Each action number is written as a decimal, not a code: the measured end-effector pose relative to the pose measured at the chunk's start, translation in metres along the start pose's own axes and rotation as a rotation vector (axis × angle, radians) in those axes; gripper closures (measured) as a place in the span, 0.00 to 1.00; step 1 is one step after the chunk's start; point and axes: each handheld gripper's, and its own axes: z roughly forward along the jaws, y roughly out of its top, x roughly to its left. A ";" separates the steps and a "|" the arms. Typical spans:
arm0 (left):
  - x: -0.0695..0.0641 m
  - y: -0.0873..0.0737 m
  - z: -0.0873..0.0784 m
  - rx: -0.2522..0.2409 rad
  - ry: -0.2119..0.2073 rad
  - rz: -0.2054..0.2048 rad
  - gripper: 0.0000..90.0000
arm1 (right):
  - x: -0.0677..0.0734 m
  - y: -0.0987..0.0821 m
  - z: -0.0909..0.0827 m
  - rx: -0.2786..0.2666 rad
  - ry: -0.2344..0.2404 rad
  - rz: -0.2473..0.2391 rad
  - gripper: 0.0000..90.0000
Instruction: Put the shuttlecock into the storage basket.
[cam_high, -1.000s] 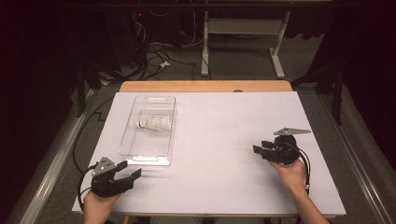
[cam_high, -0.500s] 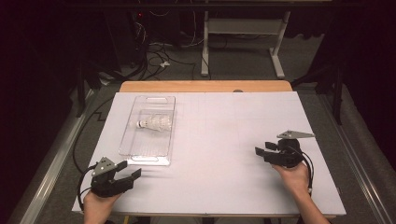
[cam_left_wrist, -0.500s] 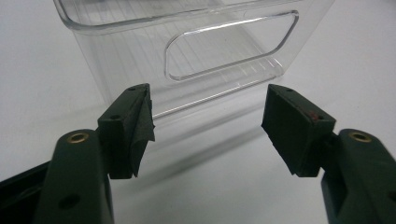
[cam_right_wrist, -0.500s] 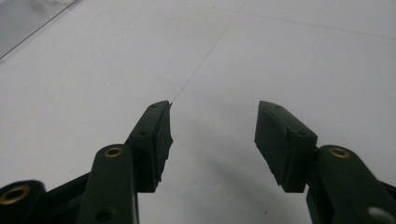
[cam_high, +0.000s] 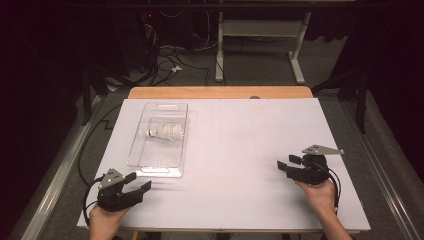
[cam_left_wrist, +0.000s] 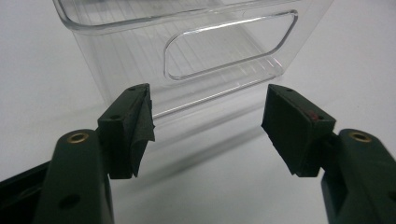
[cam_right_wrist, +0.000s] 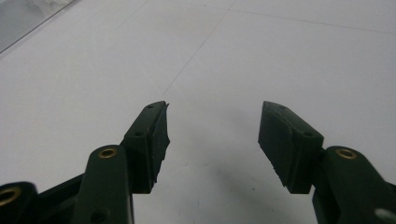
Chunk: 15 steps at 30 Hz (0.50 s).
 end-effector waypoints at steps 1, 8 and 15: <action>0.000 0.000 0.000 -0.001 0.000 0.001 0.38 | 0.000 -0.001 -0.001 -0.002 0.001 0.000 0.48; 0.000 0.000 0.000 -0.002 0.000 -0.002 0.38 | 0.000 -0.006 -0.006 -0.011 0.003 -0.008 0.47; 0.000 0.000 0.000 -0.002 -0.001 0.000 0.38 | 0.001 -0.013 -0.012 -0.020 0.006 -0.013 0.46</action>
